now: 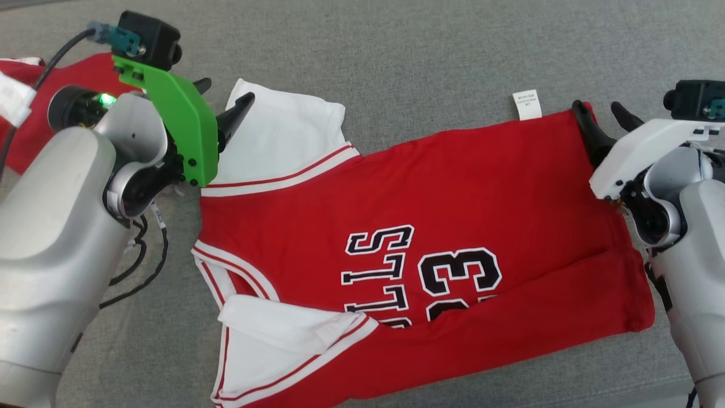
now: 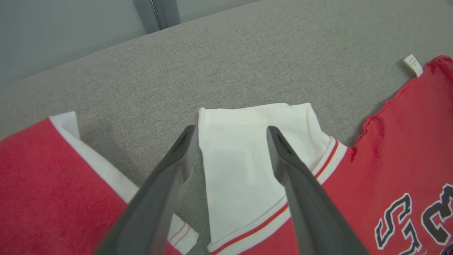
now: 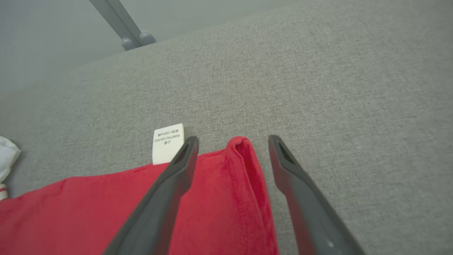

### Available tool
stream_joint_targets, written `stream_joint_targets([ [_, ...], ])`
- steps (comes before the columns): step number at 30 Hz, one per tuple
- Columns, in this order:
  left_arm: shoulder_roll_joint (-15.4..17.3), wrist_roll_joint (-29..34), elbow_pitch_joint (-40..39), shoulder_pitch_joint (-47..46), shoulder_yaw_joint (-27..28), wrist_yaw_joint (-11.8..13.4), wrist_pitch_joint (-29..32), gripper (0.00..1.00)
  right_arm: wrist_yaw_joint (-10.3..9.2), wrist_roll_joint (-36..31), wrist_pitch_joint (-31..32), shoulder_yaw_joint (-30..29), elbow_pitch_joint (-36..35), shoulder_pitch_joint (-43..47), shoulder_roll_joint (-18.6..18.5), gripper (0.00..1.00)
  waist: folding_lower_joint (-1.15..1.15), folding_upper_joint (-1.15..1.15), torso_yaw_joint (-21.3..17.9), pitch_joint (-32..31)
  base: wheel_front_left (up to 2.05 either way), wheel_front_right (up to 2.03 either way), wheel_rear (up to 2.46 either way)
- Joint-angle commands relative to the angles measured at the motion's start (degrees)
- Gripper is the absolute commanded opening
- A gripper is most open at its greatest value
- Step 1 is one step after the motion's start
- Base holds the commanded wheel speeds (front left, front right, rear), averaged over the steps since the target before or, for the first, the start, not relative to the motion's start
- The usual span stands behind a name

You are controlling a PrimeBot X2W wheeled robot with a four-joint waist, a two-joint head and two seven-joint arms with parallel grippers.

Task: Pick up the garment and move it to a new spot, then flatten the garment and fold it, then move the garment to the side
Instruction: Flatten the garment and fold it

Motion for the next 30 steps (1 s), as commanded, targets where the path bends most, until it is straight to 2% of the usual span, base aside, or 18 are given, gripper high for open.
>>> stream_joint_targets([
  [1, 1.05, -1.25, 0.41, -2.24, -0.95, -0.22, 0.52, 1.00, 0.03, 0.18, 0.53, 0.53, 0.90, -1.72, 0.58, 1.00, -0.01, 0.00, -1.58, 4.41, 0.00, 0.00, 0.00],
  [11, 3.40, -5.21, 6.09, -9.99, -7.70, -0.21, 2.45, 1.00, -0.03, 1.32, 1.84, 4.92, 6.78, -6.62, 2.08, 1.00, -0.01, 0.00, -4.16, 8.32, 0.00, 0.00, 0.00],
  [18, 4.46, -7.20, 10.04, -11.48, -10.82, -0.21, 2.22, 1.00, -0.06, 3.99, 1.21, 8.45, 7.11, -6.47, 1.97, 1.00, -0.01, 0.00, -5.54, 8.36, 0.00, 0.00, 0.00],
  [19, 4.60, -7.50, 10.44, -11.66, -11.06, -0.21, 2.04, 1.00, -0.06, 4.41, 1.00, 8.90, 6.97, -6.49, 1.87, 0.93, -0.01, 0.00, -5.64, 8.36, 0.00, 0.00, 0.00],
  [20, 4.71, -7.84, 10.78, -11.83, -11.39, -0.21, 2.00, 0.95, -0.05, 4.80, 0.59, 9.51, 6.78, -6.51, 1.72, 0.59, -0.01, 0.00, -5.71, 8.34, 0.00, 0.00, 0.00],
  [21, 4.77, -8.04, 11.04, -12.00, -11.67, -0.21, 1.92, 0.60, -0.04, 5.20, 0.06, 9.89, 6.59, -6.52, 1.59, 0.45, -0.01, 0.00, -5.73, 8.28, 0.00, 0.00, 0.00],
  [22, 4.86, -8.28, 11.26, -12.23, -12.09, -0.21, 1.88, 0.00, -0.03, 5.57, -0.79, 10.19, 6.51, -6.60, 1.37, 0.15, -0.01, 0.00, -5.72, 8.18, 0.00, 0.00, 0.00],
  [23, 4.90, -8.55, 11.40, -12.30, -12.38, -0.21, 1.78, 0.00, -0.02, 5.78, -1.69, 10.18, 6.61, -6.74, 1.13, 0.00, -0.01, 0.00, -5.66, 8.00, 0.00, 0.00, 0.00],
  [30, 5.02, -11.51, 11.57, -11.82, -13.90, -0.21, -1.21, 0.00, -0.02, 6.22, -8.71, 9.70, 9.82, -7.16, 0.13, 0.00, -0.01, 0.00, -4.25, 4.36, 0.00, 0.00, 0.00],
])
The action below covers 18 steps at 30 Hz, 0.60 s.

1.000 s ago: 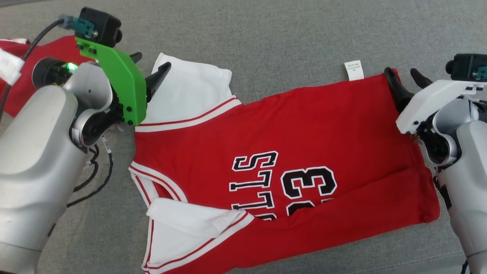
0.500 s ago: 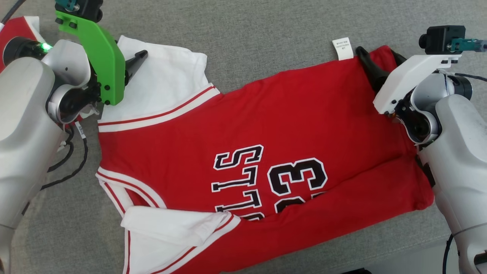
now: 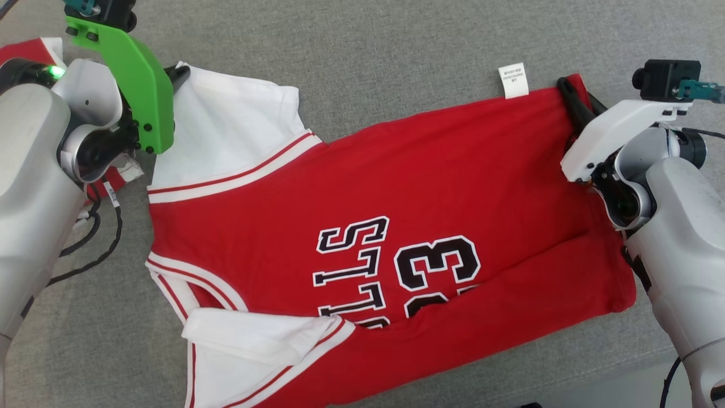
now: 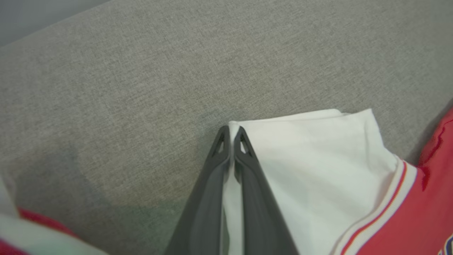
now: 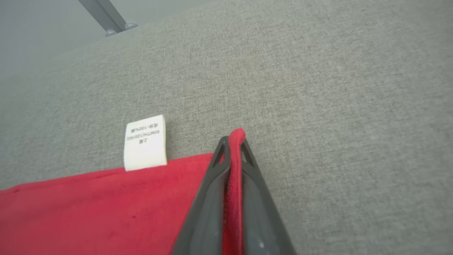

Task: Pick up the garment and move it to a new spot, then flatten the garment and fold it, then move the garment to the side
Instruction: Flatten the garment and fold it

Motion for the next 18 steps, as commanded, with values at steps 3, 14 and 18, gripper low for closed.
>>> stream_joint_targets([
  [3, 0.24, -1.70, -0.60, 1.24, -0.69, -0.14, -2.21, 0.00, -0.09, 0.99, -3.02, 0.02, 1.59, 1.19, -0.84, 0.00, -0.01, 0.00, 1.67, -4.05, 0.00, 0.00, 0.00],
  [14, 4.53, -7.29, -7.10, 6.57, -4.95, -0.14, -5.20, 0.00, -0.09, 3.25, -9.81, 1.99, 5.60, 6.74, -3.46, 0.00, -0.01, 0.00, 5.20, -14.69, 0.00, 0.00, 0.00],
  [18, 6.43, -8.59, -9.36, 8.74, -6.10, -0.14, -5.59, 0.00, -0.09, 3.83, -11.30, 2.61, 7.14, 8.21, -4.02, 0.00, -0.01, 0.00, 6.23, -17.49, 0.00, 0.00, 0.00],
])
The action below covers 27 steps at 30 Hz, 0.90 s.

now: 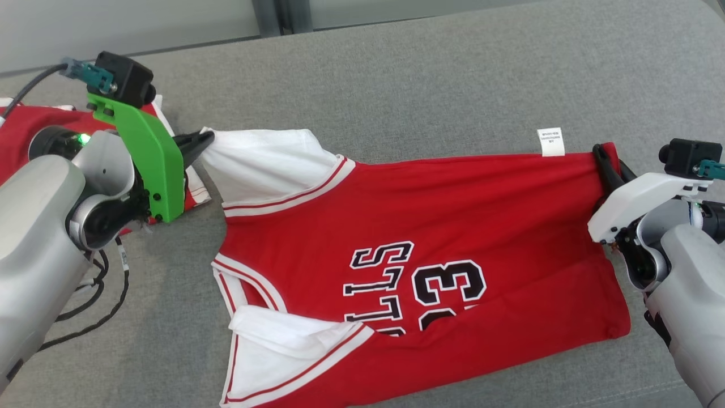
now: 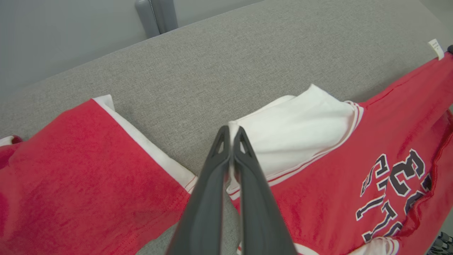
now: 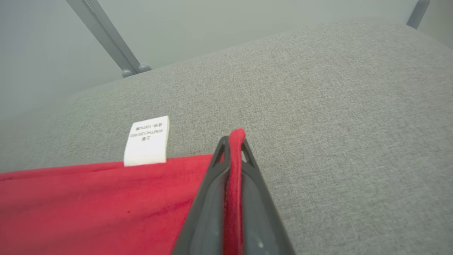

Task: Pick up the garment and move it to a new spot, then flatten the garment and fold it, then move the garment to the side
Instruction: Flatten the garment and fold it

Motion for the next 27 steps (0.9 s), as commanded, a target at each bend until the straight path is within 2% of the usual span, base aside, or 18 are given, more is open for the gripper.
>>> stream_joint_targets([
  [1, 0.73, -0.47, -0.45, 1.43, -0.21, -0.14, -0.38, 0.00, -0.09, 0.56, -0.69, 0.23, 0.41, 1.01, -0.40, 0.00, 0.00, 0.00, 2.42, -4.13, 0.00, 0.00, 0.00],
  [7, 2.53, -5.62, -5.39, 5.01, -1.39, -0.14, 2.67, 0.00, -0.08, 1.93, -0.68, 3.13, -0.09, 2.67, -1.59, 0.00, 0.00, 0.00, 3.50, -7.06, 0.00, 0.00, 0.00],
  [13, 4.16, -12.80, -11.20, 8.52, -2.13, -0.13, 9.10, 0.00, -0.08, 3.31, 0.86, 5.63, -0.65, 4.02, -3.38, 0.00, 0.00, 0.00, 3.91, -9.01, 0.00, 0.00, 0.00],
  [20, 5.55, -17.18, -18.02, 11.19, -3.62, 1.76, 14.59, 0.00, -0.08, 4.73, 2.11, 7.87, -1.19, 4.47, -4.71, 0.00, 0.00, 0.00, 4.16, -8.86, 0.00, 0.00, 0.00],
  [27, 7.38, -19.67, -22.57, 12.49, -4.36, 4.13, 18.22, 0.00, -0.07, 6.79, 3.99, 11.70, -4.27, 4.92, -7.90, 0.00, 0.00, 0.00, 4.50, -8.18, 0.00, 0.00, 0.00],
])
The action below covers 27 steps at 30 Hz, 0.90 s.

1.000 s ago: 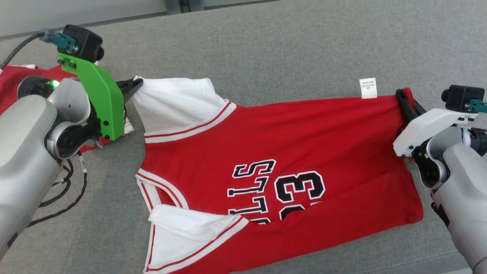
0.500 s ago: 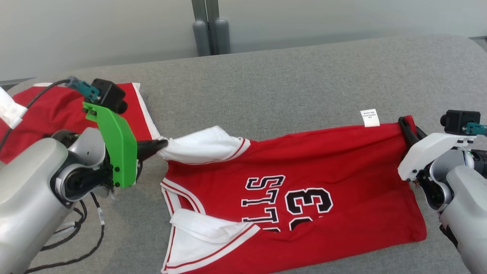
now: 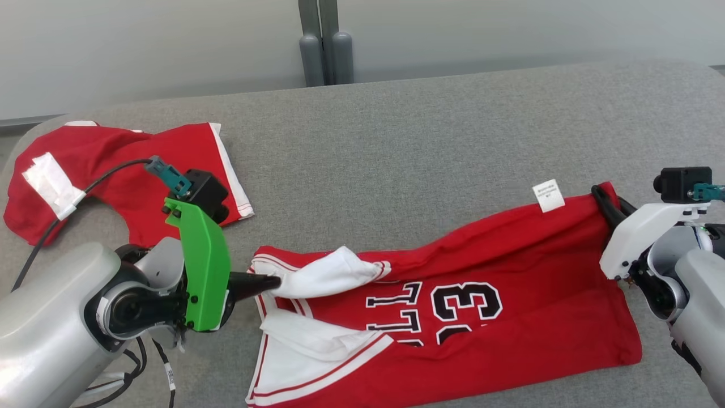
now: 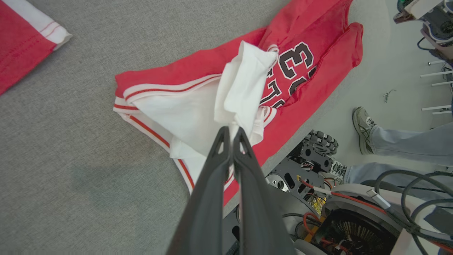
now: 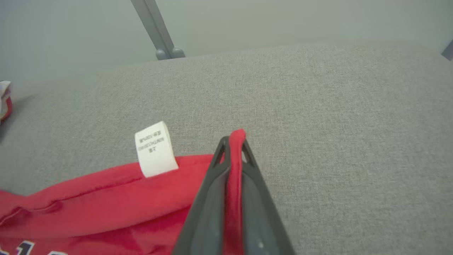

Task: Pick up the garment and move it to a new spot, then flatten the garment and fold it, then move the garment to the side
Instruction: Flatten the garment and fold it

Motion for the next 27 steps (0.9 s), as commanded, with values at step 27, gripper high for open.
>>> stream_joint_targets([
  [27, 3.52, -5.21, -6.73, 3.78, -2.21, 4.85, 7.33, 0.00, -0.03, 14.32, 13.98, 16.36, -17.71, 3.62, -18.58, 0.00, 0.00, 0.00, 0.36, 1.16, 0.00, 0.00, 0.00],
])
